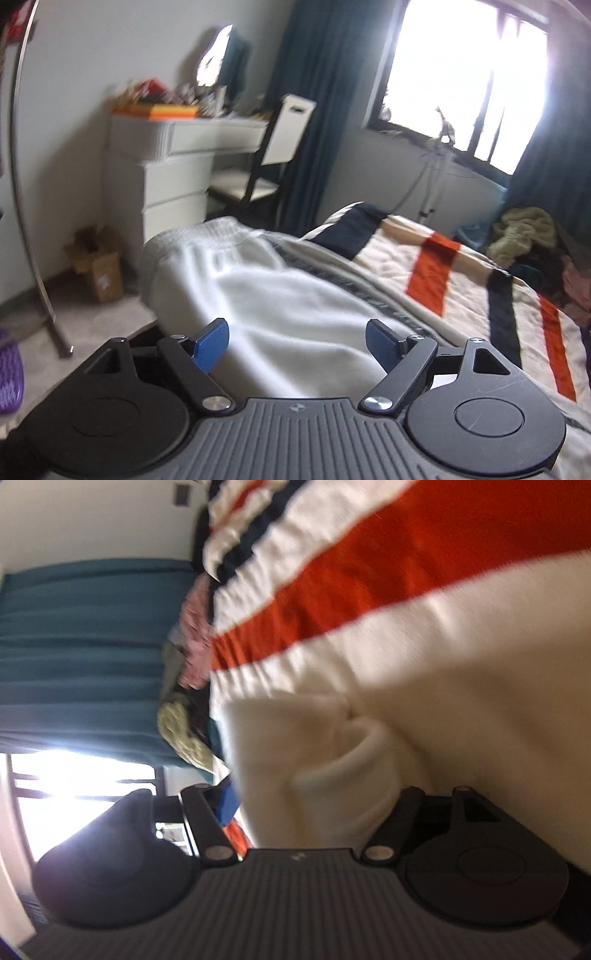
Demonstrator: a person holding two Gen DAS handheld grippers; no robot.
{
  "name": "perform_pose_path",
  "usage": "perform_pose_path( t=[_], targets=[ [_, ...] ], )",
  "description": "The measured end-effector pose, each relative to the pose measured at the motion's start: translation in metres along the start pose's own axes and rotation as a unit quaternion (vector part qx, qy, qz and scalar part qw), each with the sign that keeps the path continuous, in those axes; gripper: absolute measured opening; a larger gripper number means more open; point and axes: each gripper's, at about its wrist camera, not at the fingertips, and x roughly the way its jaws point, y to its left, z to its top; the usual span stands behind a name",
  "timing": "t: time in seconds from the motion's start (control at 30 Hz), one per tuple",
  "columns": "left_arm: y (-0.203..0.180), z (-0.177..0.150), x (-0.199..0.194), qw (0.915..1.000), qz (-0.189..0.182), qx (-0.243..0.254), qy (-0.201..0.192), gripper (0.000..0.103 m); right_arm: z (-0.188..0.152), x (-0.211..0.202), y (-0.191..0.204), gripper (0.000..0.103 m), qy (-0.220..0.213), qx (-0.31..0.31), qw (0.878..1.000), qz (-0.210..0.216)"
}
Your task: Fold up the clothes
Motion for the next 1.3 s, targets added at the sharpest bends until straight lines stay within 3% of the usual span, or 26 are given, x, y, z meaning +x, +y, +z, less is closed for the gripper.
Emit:
perform_pose_path(
  t=[0.13,0.3,0.43,0.57,0.73,0.93,1.0,1.07,1.13,1.23,1.3],
  targets=[
    [-0.043,-0.015,0.014,0.9985,-0.042,0.035,0.0,0.085,0.001,-0.008,0.012,0.069,-0.034,-0.053,0.998,0.009],
    [-0.098,-0.041,0.043,0.9922,-0.089,0.086,0.007,0.085,0.003,-0.015,0.013,0.068,-0.032,-0.068,0.997,-0.001],
    [-0.136,-0.06,0.062,0.9851,-0.121,0.122,0.01,0.089,0.004,-0.012,0.013,0.068,-0.017,-0.066,0.997,-0.035],
    [-0.16,-0.081,0.083,0.9787,-0.118,0.166,0.028,0.089,0.004,-0.012,0.007,0.068,-0.013,-0.065,0.997,-0.047],
    [-0.163,-0.102,0.108,0.9718,-0.088,0.2,0.088,0.094,0.004,-0.01,0.007,0.069,-0.023,-0.056,0.998,0.007],
    [-0.154,-0.105,0.11,0.9709,-0.077,0.205,0.098,0.1,-0.005,-0.007,0.027,0.068,-0.027,-0.126,0.992,-0.004],
    [-0.15,-0.103,0.109,0.971,-0.078,0.203,0.099,0.1,-0.006,-0.005,0.029,0.059,-0.029,-0.139,0.99,-0.019],
    [-0.149,-0.102,0.109,0.9713,-0.079,0.201,0.099,0.1,-0.006,-0.003,0.032,0.033,-0.03,-0.148,0.987,-0.045],
    [-0.147,-0.101,0.108,0.9715,-0.079,0.2,0.099,0.1,-0.006,-0.002,0.028,0.023,-0.031,-0.141,0.987,-0.076],
    [-0.147,-0.101,0.108,0.9713,-0.076,0.203,0.099,0.101,-0.004,-0.007,0.02,0.017,-0.04,-0.118,0.989,-0.085],
    [-0.147,-0.101,0.107,0.9714,-0.074,0.204,0.098,0.101,-0.008,-0.008,0.028,0.016,-0.042,-0.145,0.985,-0.085]
  ],
)
